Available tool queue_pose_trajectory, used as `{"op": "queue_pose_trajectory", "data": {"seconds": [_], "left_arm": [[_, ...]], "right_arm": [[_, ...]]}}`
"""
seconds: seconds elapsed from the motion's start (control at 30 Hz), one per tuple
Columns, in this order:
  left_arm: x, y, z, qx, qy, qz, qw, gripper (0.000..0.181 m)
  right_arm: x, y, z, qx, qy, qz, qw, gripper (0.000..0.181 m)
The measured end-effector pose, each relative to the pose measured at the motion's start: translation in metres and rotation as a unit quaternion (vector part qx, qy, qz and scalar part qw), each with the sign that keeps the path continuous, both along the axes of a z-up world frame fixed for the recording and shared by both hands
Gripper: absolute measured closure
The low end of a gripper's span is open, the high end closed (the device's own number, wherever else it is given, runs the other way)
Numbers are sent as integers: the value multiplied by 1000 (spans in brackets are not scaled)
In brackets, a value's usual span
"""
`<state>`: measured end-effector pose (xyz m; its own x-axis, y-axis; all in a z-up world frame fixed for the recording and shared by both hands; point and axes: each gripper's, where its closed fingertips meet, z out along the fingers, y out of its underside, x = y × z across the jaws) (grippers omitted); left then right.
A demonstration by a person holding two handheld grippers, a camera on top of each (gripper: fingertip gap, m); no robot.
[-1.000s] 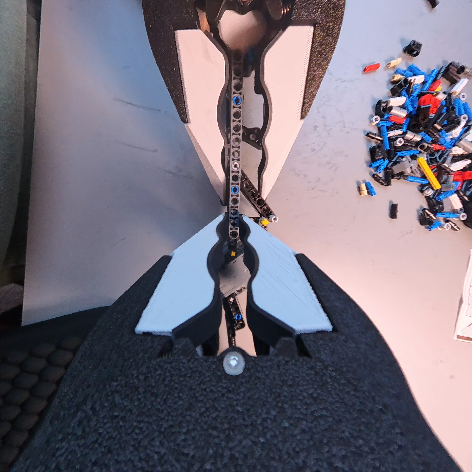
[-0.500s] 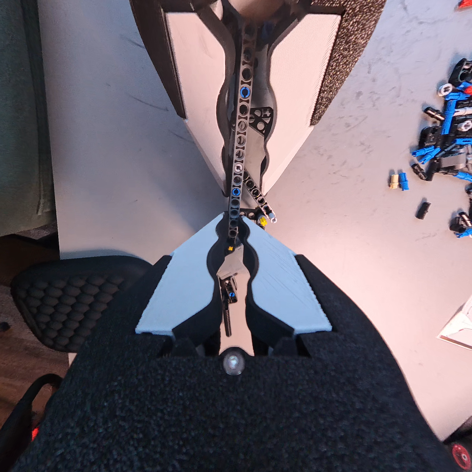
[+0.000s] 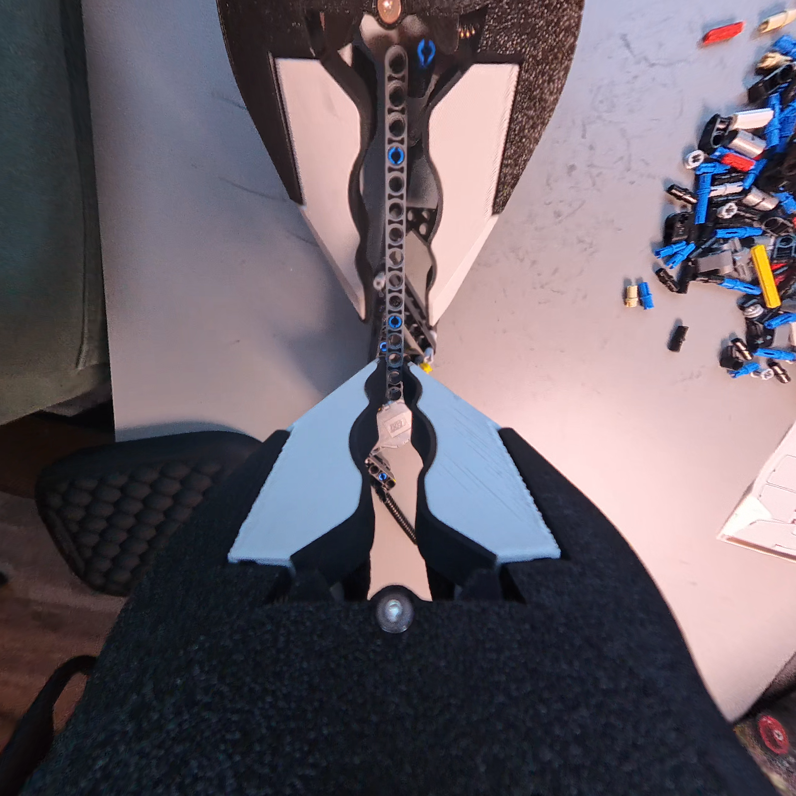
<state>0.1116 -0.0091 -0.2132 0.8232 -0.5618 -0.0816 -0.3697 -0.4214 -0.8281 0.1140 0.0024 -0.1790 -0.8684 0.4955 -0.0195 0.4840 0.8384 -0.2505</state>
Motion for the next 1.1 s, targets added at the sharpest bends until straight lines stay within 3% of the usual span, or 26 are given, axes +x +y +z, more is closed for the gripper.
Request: {"op": "queue_pose_trajectory", "data": {"seconds": [0.1, 0.2, 0.37, 0.5, 0.63, 0.67, 0.73, 0.8, 0.87, 0.93, 1.03, 1.1], "left_arm": [[-1, -2, 9, 6, -17, -2, 1000, 134], [-9, -6, 26, 25, -19, 3, 1000, 130], [-35, -16, 54, 63, -24, 24, 997, 148], [-40, -24, 56, 77, 8, 15, 997, 164], [-48, -25, 61, 95, 39, 19, 995, 169], [-51, -27, 63, 98, 34, 21, 994, 169], [-64, -28, 70, 108, 24, 36, 993, 170], [-77, -30, 75, 118, 19, 53, 991, 169], [-85, -30, 77, 122, 7, 65, 990, 169], [-90, -29, 76, 125, 7, 75, 989, 169], [-92, -29, 74, 128, 13, 83, 988, 169], [-95, -30, 74, 131, 14, 88, 987, 169]], "right_arm": [[-3, 0, 6, -27, 25, -18, 999, 175], [-6, 2, 14, -44, 54, -31, 997, 175], [-9, 5, 16, -19, 110, -32, 993, 175], [-17, 2, 17, -12, 155, -40, 987, 175], [-30, 6, 29, -15, 223, -56, 973, 173], [-29, 8, 31, -24, 227, -68, 971, 165], [-15, 13, 21, -28, 184, -86, 979, 132], [-2, 12, 0, -34, 141, -87, 986, 121], [3, 13, -26, -18, 112, -90, 989, 121], [2, 16, -44, 12, 113, -81, 990, 141], [4, 17, -39, 26, 133, -54, 989, 145], [2, 34, -35, 90, 176, -39, 979, 146]]}}
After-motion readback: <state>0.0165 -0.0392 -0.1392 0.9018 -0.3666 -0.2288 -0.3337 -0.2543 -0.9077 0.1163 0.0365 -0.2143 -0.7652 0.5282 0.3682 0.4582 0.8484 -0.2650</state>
